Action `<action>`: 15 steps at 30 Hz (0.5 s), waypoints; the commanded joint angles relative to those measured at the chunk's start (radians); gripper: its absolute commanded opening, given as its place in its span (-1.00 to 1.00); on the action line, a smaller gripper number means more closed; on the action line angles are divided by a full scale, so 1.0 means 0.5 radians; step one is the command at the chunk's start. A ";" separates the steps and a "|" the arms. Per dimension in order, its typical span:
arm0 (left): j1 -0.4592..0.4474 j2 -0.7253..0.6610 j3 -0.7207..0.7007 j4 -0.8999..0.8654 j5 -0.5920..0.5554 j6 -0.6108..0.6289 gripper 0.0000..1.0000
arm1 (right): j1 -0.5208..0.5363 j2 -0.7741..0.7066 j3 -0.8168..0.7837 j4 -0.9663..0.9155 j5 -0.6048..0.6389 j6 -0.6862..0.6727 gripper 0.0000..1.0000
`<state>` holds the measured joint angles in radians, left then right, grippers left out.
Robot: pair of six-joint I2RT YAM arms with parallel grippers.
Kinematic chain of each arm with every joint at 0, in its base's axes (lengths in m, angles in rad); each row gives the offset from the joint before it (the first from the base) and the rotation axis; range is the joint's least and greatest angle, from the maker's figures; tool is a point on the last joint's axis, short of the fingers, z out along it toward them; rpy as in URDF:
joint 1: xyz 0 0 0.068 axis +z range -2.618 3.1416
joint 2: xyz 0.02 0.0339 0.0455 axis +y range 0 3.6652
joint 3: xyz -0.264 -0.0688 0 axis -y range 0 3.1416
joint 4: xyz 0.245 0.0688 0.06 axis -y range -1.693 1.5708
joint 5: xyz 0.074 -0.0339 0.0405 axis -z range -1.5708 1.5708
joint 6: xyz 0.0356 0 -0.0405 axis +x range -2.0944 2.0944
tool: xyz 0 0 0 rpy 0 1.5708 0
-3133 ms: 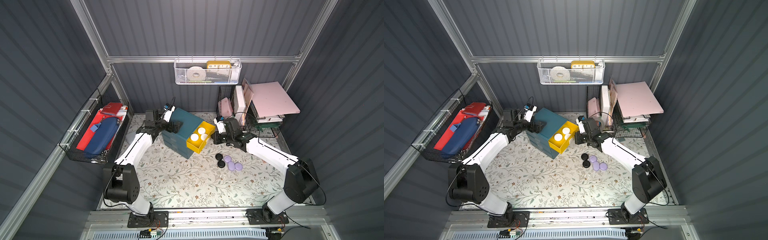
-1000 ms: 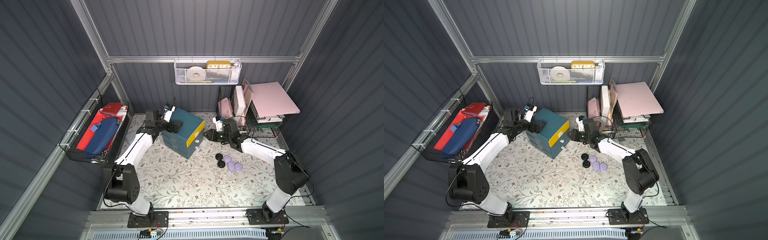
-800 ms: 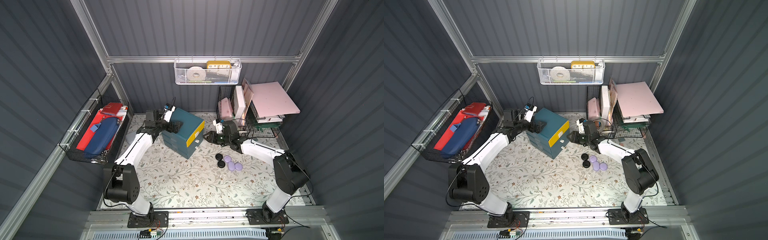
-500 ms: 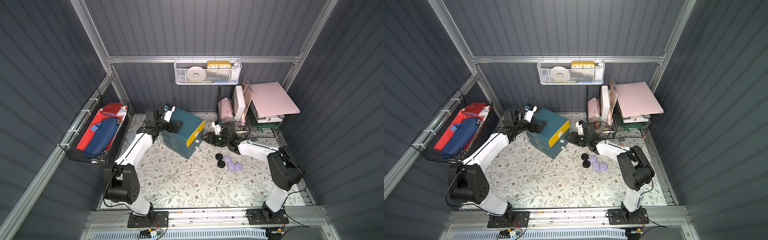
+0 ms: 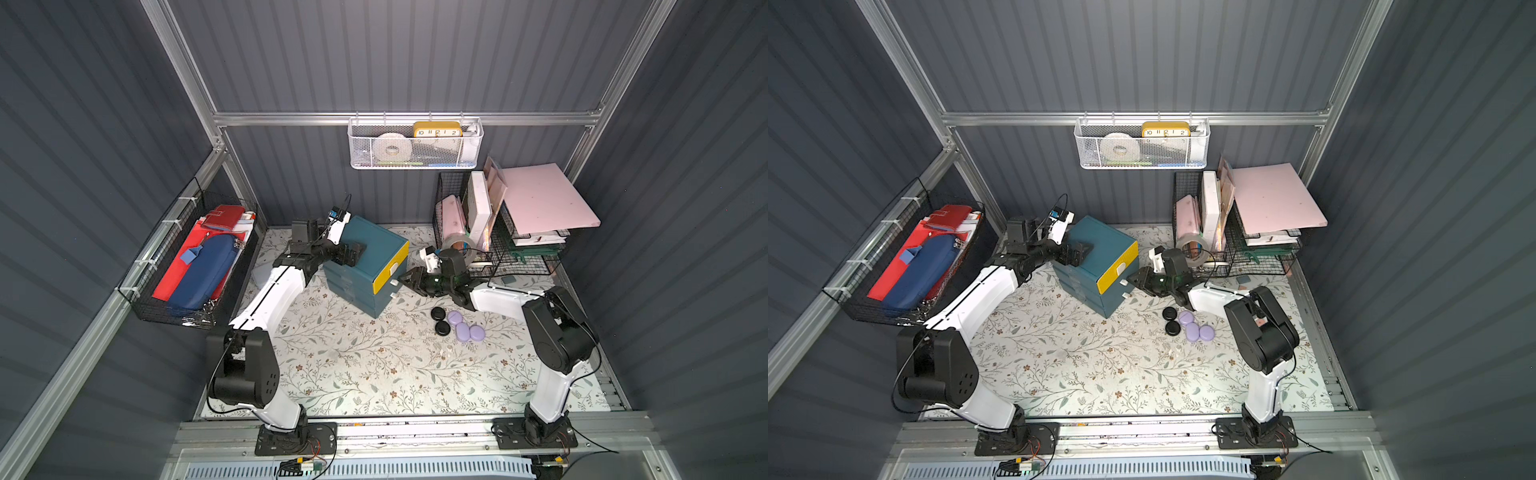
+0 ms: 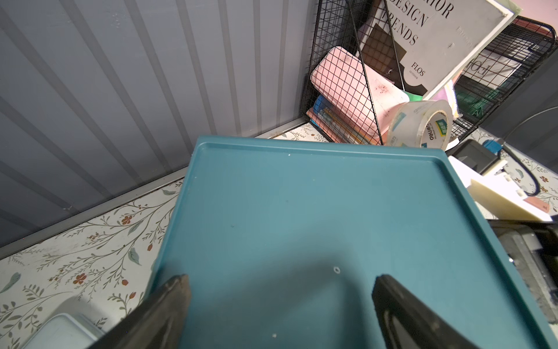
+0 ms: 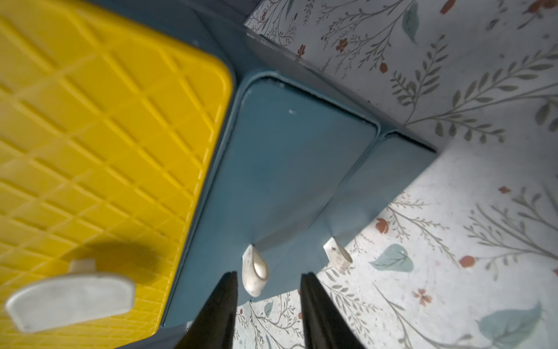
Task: Put the bluetooth earphones in the drawer according to color
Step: Open the drawer in the storage box.
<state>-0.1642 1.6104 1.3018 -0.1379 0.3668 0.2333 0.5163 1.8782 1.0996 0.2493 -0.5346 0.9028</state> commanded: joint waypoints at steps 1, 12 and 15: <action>0.003 0.114 -0.072 -0.356 -0.053 -0.086 0.99 | 0.013 0.054 0.056 0.064 -0.044 0.034 -0.22; 0.003 0.111 -0.073 -0.356 -0.056 -0.086 0.99 | 0.030 0.115 0.056 0.208 -0.049 0.104 -0.24; 0.003 0.114 -0.076 -0.355 -0.059 -0.086 0.99 | 0.033 0.133 0.059 0.249 -0.067 0.130 -0.25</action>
<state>-0.1642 1.6104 1.3018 -0.1379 0.3668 0.2333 0.5266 1.9129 1.1034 0.3271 -0.5510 0.9512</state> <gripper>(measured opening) 0.994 0.378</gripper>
